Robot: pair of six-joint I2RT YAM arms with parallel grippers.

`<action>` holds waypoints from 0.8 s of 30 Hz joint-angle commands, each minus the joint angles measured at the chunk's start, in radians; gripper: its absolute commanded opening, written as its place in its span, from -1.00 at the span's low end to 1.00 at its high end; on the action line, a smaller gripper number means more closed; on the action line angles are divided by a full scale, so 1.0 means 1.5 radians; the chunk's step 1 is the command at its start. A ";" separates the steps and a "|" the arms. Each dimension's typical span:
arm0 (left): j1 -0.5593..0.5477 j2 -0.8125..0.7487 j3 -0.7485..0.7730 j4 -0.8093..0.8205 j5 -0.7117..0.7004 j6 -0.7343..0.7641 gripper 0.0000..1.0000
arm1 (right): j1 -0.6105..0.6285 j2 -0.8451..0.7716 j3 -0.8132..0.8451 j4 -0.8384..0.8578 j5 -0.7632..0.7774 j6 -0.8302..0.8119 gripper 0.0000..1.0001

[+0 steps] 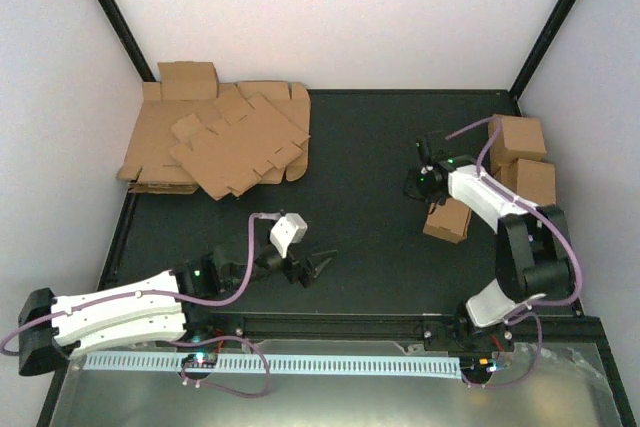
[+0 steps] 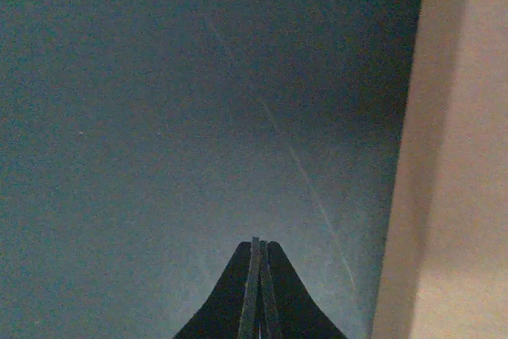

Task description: Fold the paper box

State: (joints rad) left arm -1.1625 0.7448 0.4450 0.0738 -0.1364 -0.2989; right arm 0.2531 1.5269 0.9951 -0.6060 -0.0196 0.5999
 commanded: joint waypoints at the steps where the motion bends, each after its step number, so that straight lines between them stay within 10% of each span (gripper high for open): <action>1: 0.013 -0.021 0.009 -0.018 0.022 -0.022 0.97 | 0.024 0.046 0.049 -0.018 0.093 -0.002 -0.96; 24: 0.032 -0.003 -0.001 0.002 0.051 -0.047 0.98 | -0.122 0.062 0.039 -0.093 0.167 -0.181 -0.87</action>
State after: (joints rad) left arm -1.1202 0.7341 0.4423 0.0528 -0.0807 -0.3454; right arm 0.0727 1.6295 1.0298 -0.7155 0.1905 0.3725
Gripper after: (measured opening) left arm 0.987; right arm 0.066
